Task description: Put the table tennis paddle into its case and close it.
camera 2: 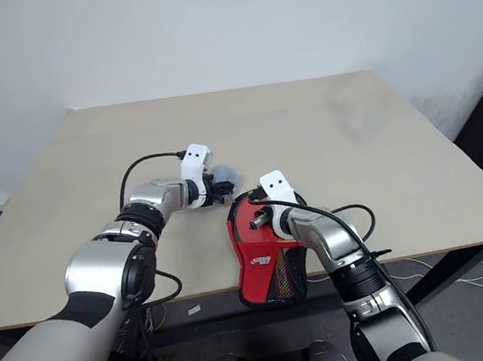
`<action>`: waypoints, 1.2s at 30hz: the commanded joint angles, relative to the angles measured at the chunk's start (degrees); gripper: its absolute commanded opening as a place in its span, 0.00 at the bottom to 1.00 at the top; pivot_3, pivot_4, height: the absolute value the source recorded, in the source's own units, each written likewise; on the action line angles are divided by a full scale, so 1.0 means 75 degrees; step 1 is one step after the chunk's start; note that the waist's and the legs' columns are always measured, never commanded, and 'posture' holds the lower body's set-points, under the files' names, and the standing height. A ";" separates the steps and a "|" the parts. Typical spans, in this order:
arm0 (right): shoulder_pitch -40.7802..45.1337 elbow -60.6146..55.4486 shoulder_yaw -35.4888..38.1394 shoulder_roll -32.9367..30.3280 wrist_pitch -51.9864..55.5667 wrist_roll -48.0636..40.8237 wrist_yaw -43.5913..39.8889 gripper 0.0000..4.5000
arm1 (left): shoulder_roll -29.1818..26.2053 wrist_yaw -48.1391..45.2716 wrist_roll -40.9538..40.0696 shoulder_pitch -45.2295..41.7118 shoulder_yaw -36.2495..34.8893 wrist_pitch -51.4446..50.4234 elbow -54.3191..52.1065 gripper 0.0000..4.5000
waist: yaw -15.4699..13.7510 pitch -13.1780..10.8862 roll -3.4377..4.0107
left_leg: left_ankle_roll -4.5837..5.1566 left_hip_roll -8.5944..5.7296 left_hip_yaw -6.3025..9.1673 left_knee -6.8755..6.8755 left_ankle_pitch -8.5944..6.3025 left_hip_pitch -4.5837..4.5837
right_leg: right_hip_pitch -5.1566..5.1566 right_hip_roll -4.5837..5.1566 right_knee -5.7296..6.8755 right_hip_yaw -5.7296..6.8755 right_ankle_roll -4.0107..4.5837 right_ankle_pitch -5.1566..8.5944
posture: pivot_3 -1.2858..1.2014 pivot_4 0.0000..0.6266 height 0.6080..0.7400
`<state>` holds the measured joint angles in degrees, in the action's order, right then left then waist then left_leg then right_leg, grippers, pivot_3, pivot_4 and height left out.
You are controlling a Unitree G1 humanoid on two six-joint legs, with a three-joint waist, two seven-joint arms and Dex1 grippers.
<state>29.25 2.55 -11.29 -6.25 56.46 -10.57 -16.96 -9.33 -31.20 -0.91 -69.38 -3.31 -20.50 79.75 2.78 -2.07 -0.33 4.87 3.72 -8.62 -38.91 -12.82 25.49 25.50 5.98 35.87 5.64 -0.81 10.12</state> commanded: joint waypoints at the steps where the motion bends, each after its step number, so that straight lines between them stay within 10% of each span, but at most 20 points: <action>1: -0.0396 0.0342 -0.0252 -0.0051 0.0578 0.0105 0.0040 0.15 | -0.0163 0.0794 0.0061 -0.0759 -0.0246 0.0541 -0.0369 0.29 | 0.0000 0.0000 0.0000 | 0.0000 0.0000 0.0000 0.0000 0.0000 0.0000 | 0.0000 -0.0001 0.0000 0.0000 0.0000 0.0000 | 0.52 0.00 0.88; 36: -0.0607 -0.0178 -0.0513 -0.0029 0.0846 0.0138 -0.0028 0.15 | 0.1639 0.2677 0.0496 -0.1155 -0.0823 0.1824 -0.0218 0.29 | -0.0033 0.0000 0.0000 | 0.0002 -0.0006 0.0005 -0.0002 -0.0001 0.0003 | -0.0004 0.0004 -0.0006 0.0003 0.0001 -0.0001 | 0.52 0.00 0.88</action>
<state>27.33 -1.65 -12.13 -6.57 58.58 -9.27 -16.43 1.94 -11.78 3.46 -71.86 -8.37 -11.78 81.90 2.53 -2.07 -0.33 4.89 3.67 -8.58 -38.93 -12.83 25.51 25.47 6.01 35.82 5.67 -0.81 10.12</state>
